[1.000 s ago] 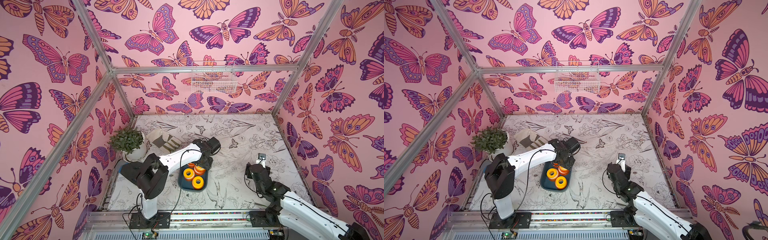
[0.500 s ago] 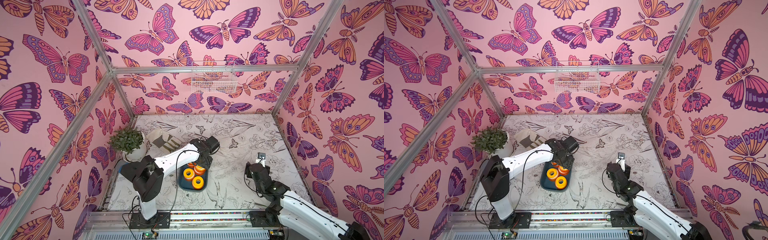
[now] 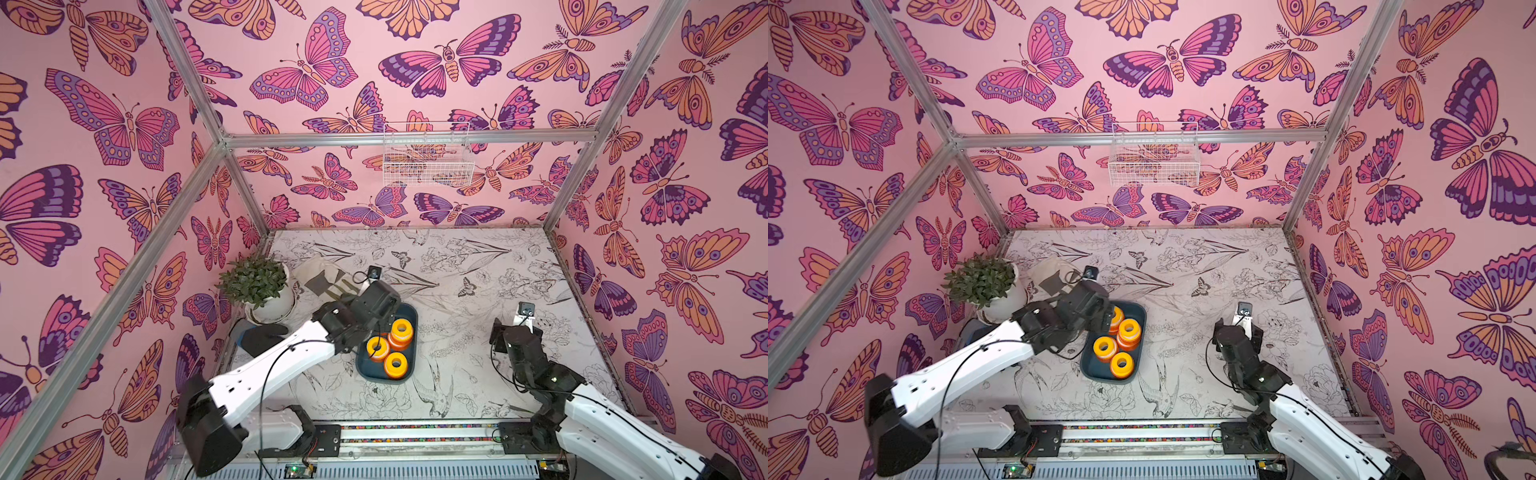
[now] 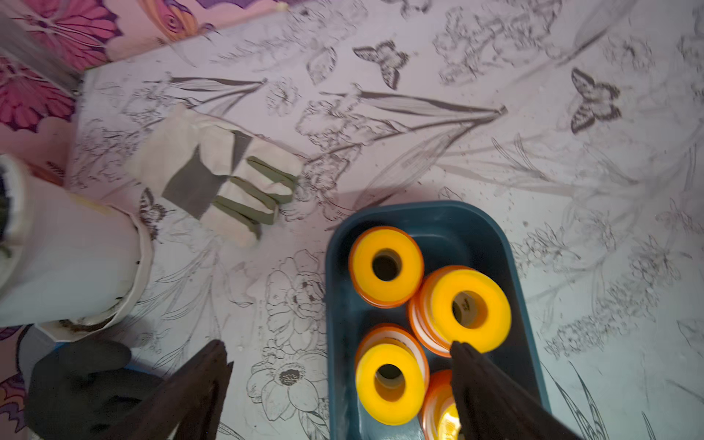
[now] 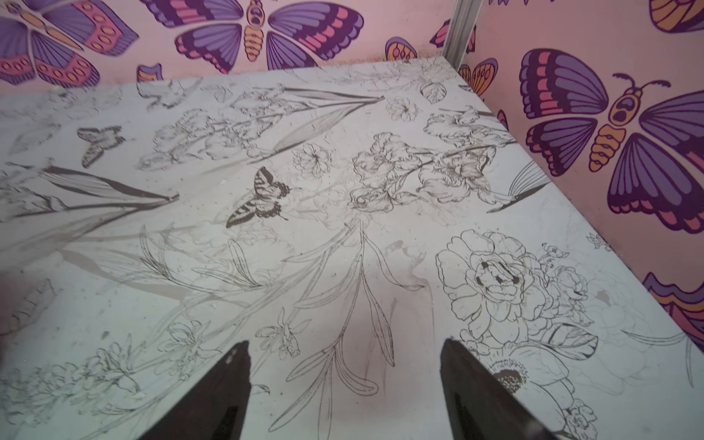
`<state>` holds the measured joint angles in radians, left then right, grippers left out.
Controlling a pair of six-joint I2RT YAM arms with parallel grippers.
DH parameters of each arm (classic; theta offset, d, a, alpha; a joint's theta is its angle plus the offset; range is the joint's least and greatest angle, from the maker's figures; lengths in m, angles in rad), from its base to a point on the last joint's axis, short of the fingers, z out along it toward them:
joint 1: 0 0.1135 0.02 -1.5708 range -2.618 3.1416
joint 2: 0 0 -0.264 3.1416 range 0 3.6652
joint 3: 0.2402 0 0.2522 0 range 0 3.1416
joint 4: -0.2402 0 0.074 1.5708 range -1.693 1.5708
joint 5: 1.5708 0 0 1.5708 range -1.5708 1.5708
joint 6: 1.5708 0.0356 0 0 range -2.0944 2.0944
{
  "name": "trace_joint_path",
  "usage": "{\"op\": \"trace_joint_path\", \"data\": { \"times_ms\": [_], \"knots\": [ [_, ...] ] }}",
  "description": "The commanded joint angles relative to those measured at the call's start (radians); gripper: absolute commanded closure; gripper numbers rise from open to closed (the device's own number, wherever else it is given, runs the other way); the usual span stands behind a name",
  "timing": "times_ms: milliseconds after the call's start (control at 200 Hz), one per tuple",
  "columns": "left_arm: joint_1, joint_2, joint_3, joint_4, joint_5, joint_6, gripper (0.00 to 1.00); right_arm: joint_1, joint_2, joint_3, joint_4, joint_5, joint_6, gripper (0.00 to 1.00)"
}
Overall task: Put the sealing tape into the storage box
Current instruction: Reset both arms
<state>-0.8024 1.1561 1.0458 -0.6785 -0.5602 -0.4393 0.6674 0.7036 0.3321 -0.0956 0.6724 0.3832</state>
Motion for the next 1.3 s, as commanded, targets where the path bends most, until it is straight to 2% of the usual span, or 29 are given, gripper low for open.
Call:
{"op": "trace_joint_path", "data": {
  "times_ms": [0,115,210,260,375,456,551,626,676,786,911,966,1031,1101,1156,1227,1297],
  "knots": [
    [0.074,-0.144,-0.131,0.175,-0.147,0.013,0.03,-0.007,0.021,0.068,0.109,0.019,-0.098,0.16],
    [0.163,-0.299,-0.281,0.343,-0.162,0.107,0.01,-0.016,0.123,0.146,0.188,0.051,-0.209,0.14],
    [0.220,-0.391,-0.429,0.579,-0.161,0.238,0.00,-0.056,0.203,0.188,0.271,0.099,-0.270,0.12],
    [0.258,-0.413,-0.512,0.719,-0.146,0.300,0.00,-0.107,0.241,0.199,0.312,0.080,-0.265,0.11],
    [0.357,-0.395,-0.656,0.972,-0.106,0.427,0.00,-0.247,0.318,0.216,0.337,-0.034,-0.207,0.10],
    [0.427,-0.349,-0.743,1.102,-0.081,0.455,0.01,-0.320,0.363,0.211,0.337,-0.059,-0.179,0.06],
    [0.510,-0.267,-0.805,1.209,0.039,0.468,0.01,-0.381,0.396,0.184,0.346,-0.081,-0.180,0.02],
    [0.576,-0.169,-0.817,1.266,0.075,0.447,0.01,-0.416,0.423,0.141,0.420,-0.081,-0.192,0.01],
    [0.620,-0.106,-0.823,1.314,0.123,0.437,0.01,-0.423,0.417,0.138,0.406,-0.086,-0.219,0.01],
    [0.688,0.015,-0.817,1.388,0.228,0.423,0.02,-0.434,0.453,0.055,0.604,-0.108,-0.288,0.01],
    [0.715,0.106,-0.775,1.476,0.263,0.449,0.01,-0.436,0.550,0.005,0.787,-0.120,-0.334,0.01],
    [0.728,0.186,-0.766,1.532,0.278,0.445,0.01,-0.437,0.607,-0.001,0.857,-0.105,-0.353,0.01],
    [0.770,0.266,-0.742,1.551,0.366,0.413,0.01,-0.437,0.636,-0.008,0.920,-0.105,-0.398,0.01],
    [0.775,0.370,-0.727,1.638,0.358,0.410,0.01,-0.464,0.670,-0.037,1.037,-0.135,-0.398,0.01],
    [0.776,0.388,-0.727,1.626,0.388,0.419,0.00,-0.501,0.695,-0.043,1.033,-0.177,-0.352,0.01],
    [0.774,0.392,-0.726,1.625,0.421,0.436,0.00,-0.535,0.786,-0.093,1.203,-0.275,-0.352,0.01],
    [0.773,0.384,-0.726,1.626,0.460,0.451,0.00,-0.539,0.859,-0.065,1.286,-0.280,-0.377,0.00]
  ]
}}
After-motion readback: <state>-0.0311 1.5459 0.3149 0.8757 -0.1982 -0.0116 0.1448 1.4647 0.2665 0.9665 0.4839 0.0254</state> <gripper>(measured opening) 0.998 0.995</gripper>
